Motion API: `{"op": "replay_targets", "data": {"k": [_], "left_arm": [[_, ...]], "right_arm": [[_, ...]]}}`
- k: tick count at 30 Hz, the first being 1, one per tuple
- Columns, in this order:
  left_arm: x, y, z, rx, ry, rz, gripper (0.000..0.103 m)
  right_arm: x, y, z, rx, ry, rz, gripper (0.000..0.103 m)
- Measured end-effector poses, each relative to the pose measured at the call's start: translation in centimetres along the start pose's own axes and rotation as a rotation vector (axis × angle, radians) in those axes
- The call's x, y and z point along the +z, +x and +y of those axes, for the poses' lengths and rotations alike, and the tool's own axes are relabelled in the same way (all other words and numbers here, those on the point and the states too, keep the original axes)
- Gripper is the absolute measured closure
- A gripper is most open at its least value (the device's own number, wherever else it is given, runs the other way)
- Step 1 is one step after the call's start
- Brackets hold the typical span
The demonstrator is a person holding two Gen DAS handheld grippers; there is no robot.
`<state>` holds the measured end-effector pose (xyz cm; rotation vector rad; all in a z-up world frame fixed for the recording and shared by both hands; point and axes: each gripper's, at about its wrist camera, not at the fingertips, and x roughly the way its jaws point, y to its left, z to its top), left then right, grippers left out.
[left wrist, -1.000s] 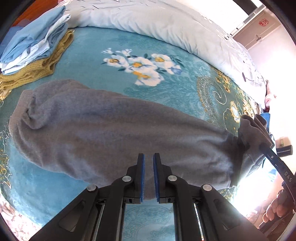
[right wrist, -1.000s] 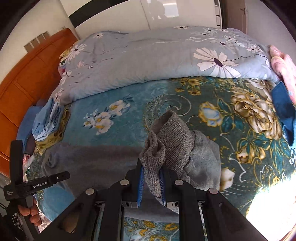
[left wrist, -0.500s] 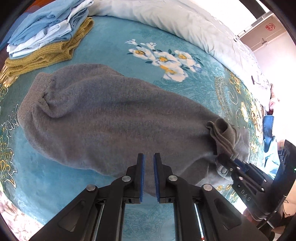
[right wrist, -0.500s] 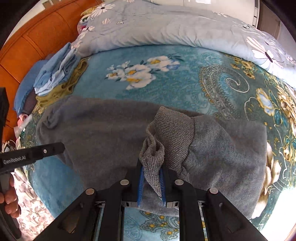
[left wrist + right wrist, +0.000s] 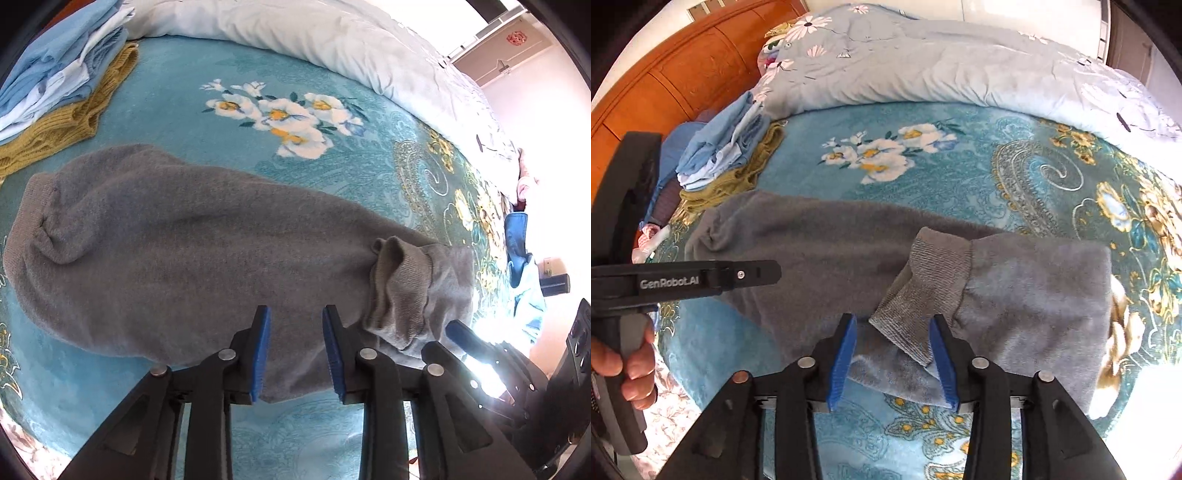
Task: Fold clothes
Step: 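Grasp the other ribbed sleeve cuff with the left gripper and lift it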
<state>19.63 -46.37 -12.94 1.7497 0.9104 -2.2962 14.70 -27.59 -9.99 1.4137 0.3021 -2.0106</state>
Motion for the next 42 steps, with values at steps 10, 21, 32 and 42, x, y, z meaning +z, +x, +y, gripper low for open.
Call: {"op": "replay_targets", "data": {"k": [10, 21, 32, 42], "left_arm": [[0.0, 7.1, -5.3, -0.22, 0.086, 0.168, 0.056], [-0.2, 9.8, -5.1, -0.214, 0.039, 0.183, 0.056], [-0.7, 10.0, -5.1, -0.246, -0.005, 0.136, 0.058], [-1.3, 7.0, -5.9, -0.263, 0.025, 0.02, 0.09]], "right_arm": [[-1.8, -1.7, -7.1, -0.1, 0.125, 0.022, 0.052], [-2.6, 0.5, -11.3, -0.084, 0.207, 0.055, 0.052], [-3.0, 0.3, -13.8, -0.087, 0.238, 0.065, 0.052], [-3.3, -0.1, -14.7, -0.09, 0.251, 0.065, 0.052]]}}
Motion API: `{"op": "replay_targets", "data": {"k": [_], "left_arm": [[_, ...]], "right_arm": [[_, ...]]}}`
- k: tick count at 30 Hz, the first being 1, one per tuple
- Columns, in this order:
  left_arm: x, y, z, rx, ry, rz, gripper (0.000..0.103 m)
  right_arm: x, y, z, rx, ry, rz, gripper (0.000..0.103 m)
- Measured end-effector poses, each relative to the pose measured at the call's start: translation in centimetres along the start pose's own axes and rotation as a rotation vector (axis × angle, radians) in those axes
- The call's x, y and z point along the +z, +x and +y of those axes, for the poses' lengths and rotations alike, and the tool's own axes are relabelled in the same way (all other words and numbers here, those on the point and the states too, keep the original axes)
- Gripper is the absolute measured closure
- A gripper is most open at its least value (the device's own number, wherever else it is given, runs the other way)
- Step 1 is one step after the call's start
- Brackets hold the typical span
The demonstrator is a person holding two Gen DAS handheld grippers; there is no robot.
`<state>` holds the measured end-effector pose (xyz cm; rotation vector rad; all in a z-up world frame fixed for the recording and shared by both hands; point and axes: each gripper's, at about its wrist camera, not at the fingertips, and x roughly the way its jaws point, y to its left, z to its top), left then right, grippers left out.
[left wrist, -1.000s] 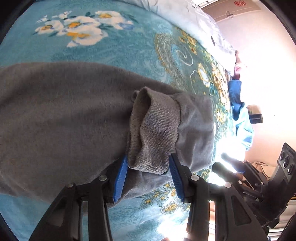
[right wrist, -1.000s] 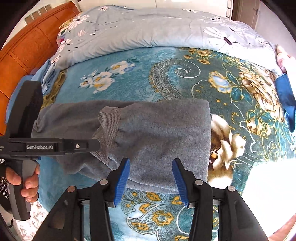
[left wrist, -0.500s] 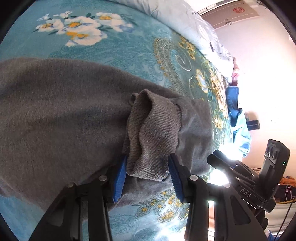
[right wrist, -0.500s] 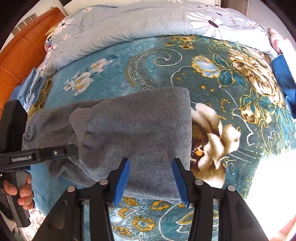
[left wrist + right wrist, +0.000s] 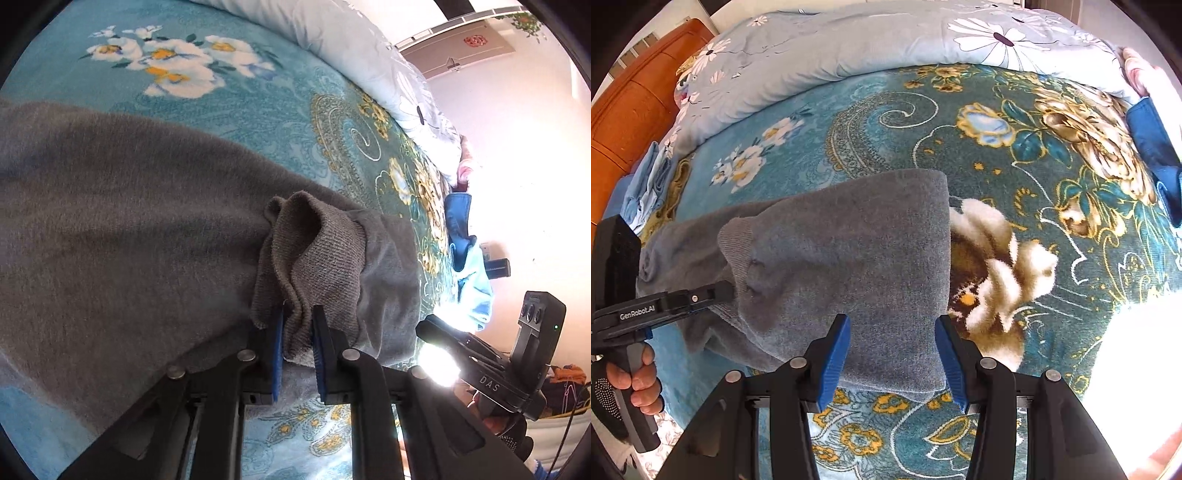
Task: Fold clothes
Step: 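Grasp the other ribbed sleeve cuff with the left gripper and lift it, then lay the held cuff across the sweatshirt body and open the left gripper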
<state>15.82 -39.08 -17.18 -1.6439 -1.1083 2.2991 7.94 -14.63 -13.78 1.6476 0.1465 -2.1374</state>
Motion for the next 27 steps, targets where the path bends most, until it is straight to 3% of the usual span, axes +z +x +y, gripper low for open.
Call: {"op": "replay_targets", "data": {"k": [10, 12, 17, 21, 23, 27], "left_arm": [[0.5, -6.7, -5.5, -0.012, 0.127, -0.149, 0.091], [0.5, -7.9, -5.8, 0.026, 0.157, -0.18, 0.091], [-0.5, -7.3, -0.6, 0.173, 0.081, -0.139, 0.091], [-2.3, -5.4, 4.8, 0.215, -0.053, -0.093, 0.091], [-2.5, -5.3, 5.3, 0.218, -0.068, -0.098, 0.091], [-2.4, -6.3, 3.3, 0.246, 0.009, -0.143, 0.091]], "right_arm": [[0.6, -0.9, -1.1, -0.011, 0.012, -0.019, 0.052], [0.7, -1.1, -1.3, -0.011, 0.013, -0.023, 0.052], [0.9, -0.7, -1.3, -0.007, 0.016, -0.021, 0.052], [0.9, -0.1, -0.6, 0.008, 0.008, -0.01, 0.052], [1.0, 0.0, -0.1, 0.018, -0.004, -0.013, 0.052], [1.5, 0.5, 1.3, 0.051, -0.045, -0.011, 0.052]]}}
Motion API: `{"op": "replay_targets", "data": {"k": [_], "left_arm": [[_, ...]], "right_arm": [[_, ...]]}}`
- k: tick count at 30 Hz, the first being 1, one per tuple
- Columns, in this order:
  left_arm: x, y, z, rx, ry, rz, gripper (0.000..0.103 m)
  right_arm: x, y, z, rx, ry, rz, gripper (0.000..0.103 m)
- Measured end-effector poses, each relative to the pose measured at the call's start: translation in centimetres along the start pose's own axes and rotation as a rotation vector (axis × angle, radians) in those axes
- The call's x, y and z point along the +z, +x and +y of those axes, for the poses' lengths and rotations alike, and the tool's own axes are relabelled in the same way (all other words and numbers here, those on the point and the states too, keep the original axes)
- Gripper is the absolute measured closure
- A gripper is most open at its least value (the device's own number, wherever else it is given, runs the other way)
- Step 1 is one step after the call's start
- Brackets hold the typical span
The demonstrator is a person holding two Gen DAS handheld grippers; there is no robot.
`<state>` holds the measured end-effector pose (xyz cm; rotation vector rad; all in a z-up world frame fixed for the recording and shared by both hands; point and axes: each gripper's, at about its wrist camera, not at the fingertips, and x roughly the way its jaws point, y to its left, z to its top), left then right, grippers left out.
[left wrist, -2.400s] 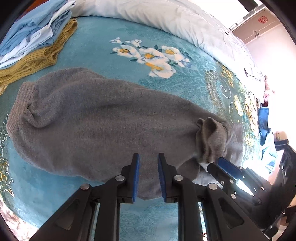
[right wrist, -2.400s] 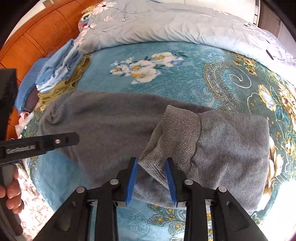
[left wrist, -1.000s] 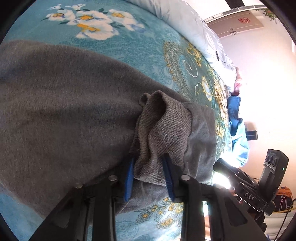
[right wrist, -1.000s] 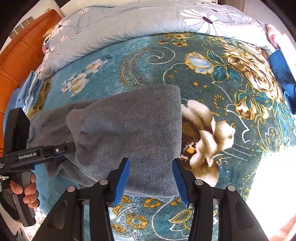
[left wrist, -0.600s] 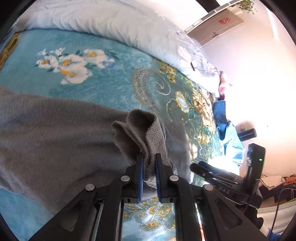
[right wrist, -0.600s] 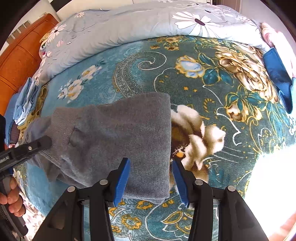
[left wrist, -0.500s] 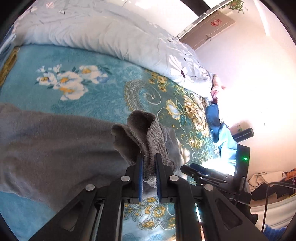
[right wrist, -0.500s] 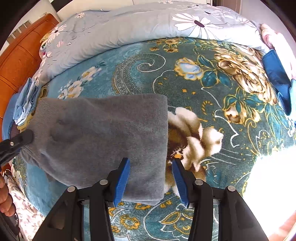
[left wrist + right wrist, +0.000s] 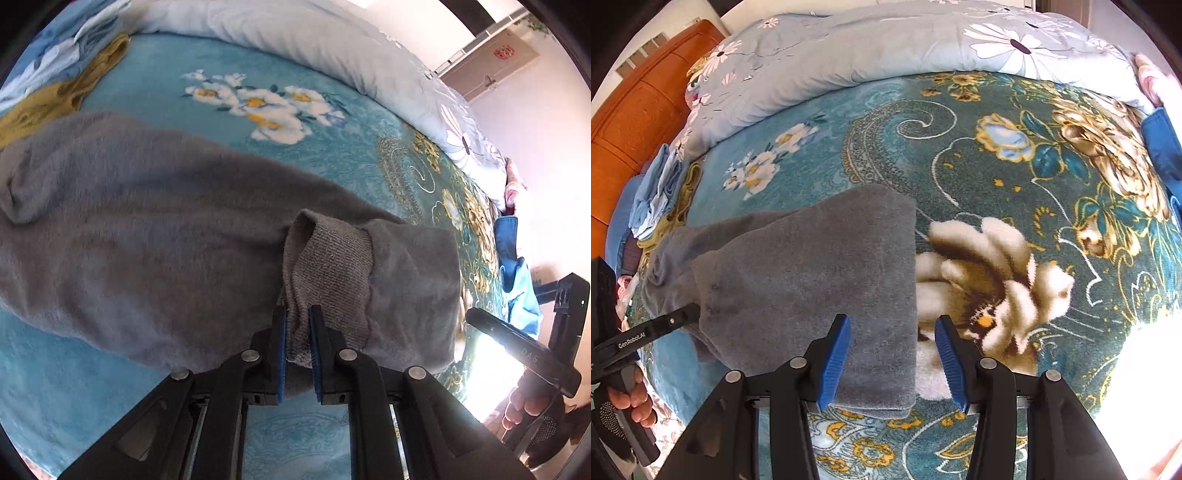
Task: Fold clothes
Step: 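Lay the held cuff across the sweatshirt body and open the left gripper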
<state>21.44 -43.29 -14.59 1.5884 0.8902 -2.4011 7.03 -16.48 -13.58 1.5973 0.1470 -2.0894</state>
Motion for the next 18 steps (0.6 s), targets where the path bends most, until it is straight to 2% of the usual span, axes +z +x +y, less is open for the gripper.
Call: {"op": "replay_targets", "data": {"k": [2, 5, 10, 13, 18], "left_arm": [[0.3, 0.2, -0.4, 0.008, 0.026, 0.001, 0.091], [0.4, 2.0, 0.5, 0.019, 0.004, 0.045, 0.09], [-0.2, 2.9, 1.9, 0.019, -0.042, 0.065, 0.088], [-0.1, 3.1, 2.1, 0.021, -0.046, 0.068, 0.087], [0.0, 2.8, 2.2, 0.016, -0.051, 0.073, 0.086]], "right_arm": [[0.3, 0.5, 0.7, 0.018, -0.015, 0.004, 0.052], [0.7, 0.9, 1.8, 0.044, -0.039, 0.002, 0.055], [0.9, 2.5, 2.7, 0.006, -0.081, 0.053, 0.077], [0.9, 3.7, 2.1, -0.021, -0.074, 0.085, 0.085], [0.9, 4.5, 1.5, -0.03, -0.06, 0.108, 0.088]]}}
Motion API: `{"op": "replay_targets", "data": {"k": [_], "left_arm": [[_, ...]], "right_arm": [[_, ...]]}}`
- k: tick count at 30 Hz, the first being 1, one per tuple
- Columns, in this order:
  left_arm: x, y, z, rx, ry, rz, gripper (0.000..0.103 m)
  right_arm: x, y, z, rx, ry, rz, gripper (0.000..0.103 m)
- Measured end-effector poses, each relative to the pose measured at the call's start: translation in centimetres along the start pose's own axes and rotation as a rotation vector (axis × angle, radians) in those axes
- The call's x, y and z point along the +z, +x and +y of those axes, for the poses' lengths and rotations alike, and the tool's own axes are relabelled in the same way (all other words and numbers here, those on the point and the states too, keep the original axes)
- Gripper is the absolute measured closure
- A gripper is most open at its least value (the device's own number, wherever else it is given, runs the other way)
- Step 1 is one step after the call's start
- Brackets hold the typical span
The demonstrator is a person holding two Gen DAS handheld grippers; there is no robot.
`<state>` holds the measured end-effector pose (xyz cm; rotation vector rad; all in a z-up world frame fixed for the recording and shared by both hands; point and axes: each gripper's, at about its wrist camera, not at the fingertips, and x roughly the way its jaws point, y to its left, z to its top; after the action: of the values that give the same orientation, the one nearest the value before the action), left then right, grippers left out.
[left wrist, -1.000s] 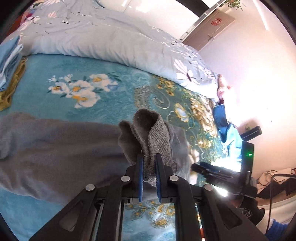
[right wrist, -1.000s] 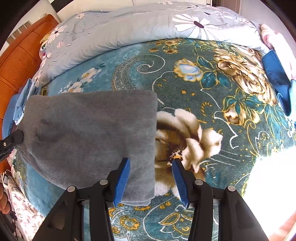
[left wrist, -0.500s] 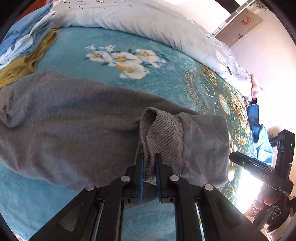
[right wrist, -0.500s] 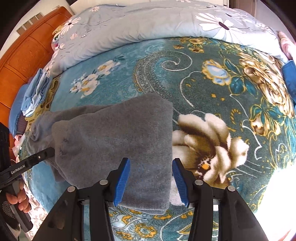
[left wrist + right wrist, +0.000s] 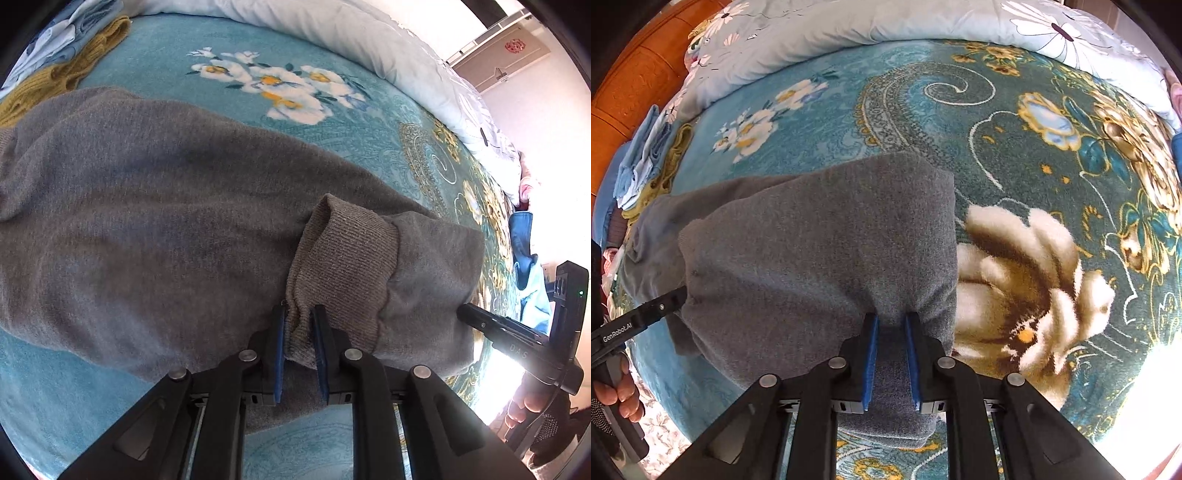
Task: Fold clothes
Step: 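Lay the held cuff across the sweatshirt body and open the left gripper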
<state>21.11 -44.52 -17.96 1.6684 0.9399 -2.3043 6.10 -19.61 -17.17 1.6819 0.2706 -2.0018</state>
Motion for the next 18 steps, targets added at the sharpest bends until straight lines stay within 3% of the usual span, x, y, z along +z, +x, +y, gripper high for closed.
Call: {"op": "replay_targets", "data": {"k": [8, 10, 11, 12, 18], "left_arm": [[0.2, -3.5, -0.6, -0.032, -0.012, -0.032, 0.086], [0.3, -4.7, -0.3, -0.019, -0.02, -0.056, 0.081], [0.4, -5.3, 0.1, -0.007, -0.033, -0.07, 0.073], [0.4, -5.8, 0.6, 0.005, -0.049, -0.082, 0.064], [0.8, -8.4, 6.1, 0.085, -0.207, -0.146, 0.053]], "right_arm": [[-0.5, -2.8, 0.6, 0.023, 0.015, -0.04, 0.085], [-0.6, -3.0, 1.2, 0.017, 0.005, -0.044, 0.083], [-0.7, -3.1, 1.5, 0.014, 0.0, -0.045, 0.083], [-0.7, -3.1, 1.8, 0.013, 0.0, -0.044, 0.079], [-0.5, -3.7, 2.8, 0.031, 0.025, -0.077, 0.031]]}}
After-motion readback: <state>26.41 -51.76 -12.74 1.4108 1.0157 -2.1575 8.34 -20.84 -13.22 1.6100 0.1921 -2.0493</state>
